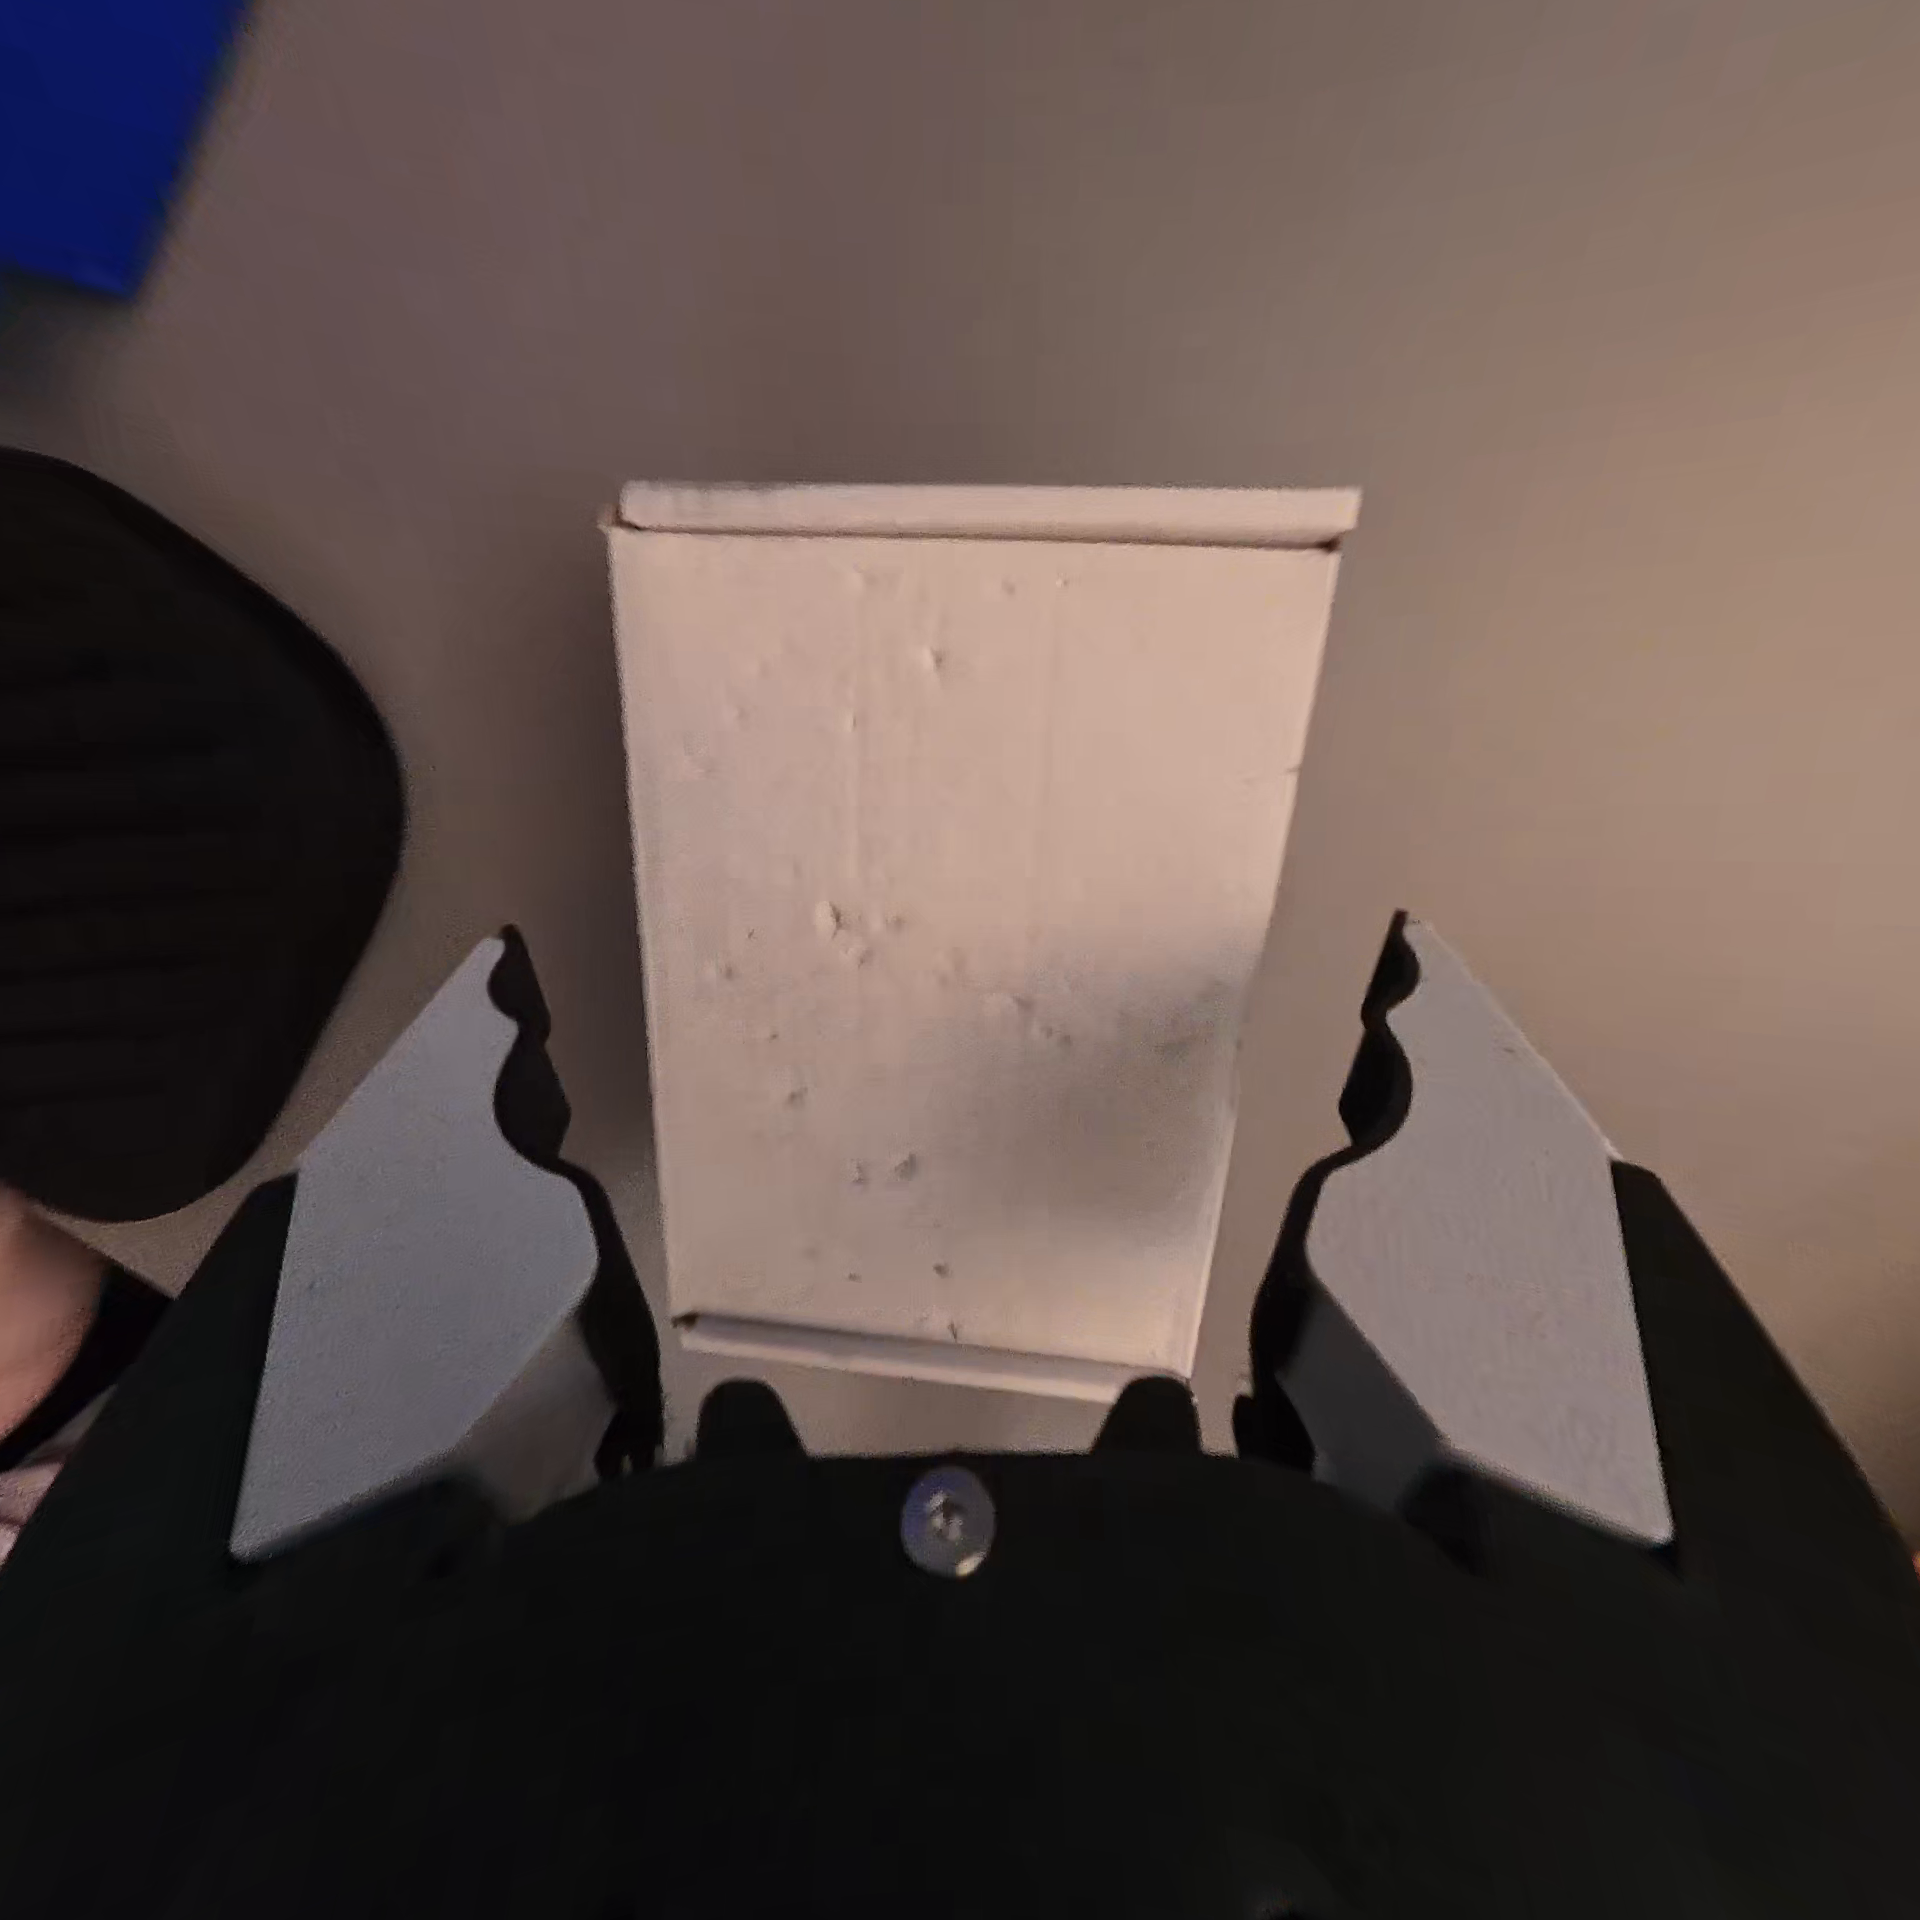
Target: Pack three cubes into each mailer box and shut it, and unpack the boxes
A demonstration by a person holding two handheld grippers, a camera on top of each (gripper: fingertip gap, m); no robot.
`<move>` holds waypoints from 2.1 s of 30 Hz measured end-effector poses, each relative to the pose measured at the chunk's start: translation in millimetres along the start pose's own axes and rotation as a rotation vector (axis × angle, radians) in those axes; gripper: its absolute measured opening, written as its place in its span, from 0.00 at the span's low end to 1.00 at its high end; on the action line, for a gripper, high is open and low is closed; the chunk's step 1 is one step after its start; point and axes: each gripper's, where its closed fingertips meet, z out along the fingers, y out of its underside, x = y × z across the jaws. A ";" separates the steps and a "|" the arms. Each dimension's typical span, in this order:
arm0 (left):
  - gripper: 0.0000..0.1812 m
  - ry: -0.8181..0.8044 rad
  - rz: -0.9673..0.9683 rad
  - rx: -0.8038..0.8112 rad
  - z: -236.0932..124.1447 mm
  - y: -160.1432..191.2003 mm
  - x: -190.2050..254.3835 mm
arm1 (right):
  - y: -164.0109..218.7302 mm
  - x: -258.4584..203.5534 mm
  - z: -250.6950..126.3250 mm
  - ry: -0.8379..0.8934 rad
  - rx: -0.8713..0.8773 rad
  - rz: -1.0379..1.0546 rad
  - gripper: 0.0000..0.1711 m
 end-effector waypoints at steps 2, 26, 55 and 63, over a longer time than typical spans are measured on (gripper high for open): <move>0.58 -0.004 0.011 -0.018 2.0 5.0 0.8 | 3.3 7.6 9.5 0.080 -0.064 -0.011 0.88; 0.55 0.053 0.001 -0.190 15.0 42.5 11.3 | 43.3 58.6 -44.9 0.068 -0.305 -0.014 0.75; 0.55 0.197 0.142 -0.399 27.3 102.9 57.7 | 173.5 363.9 -110.9 0.163 -0.424 -0.548 0.75; 0.54 0.186 0.185 -0.416 29.2 108.2 54.6 | 182.2 360.1 -99.6 0.132 -0.489 -0.764 0.75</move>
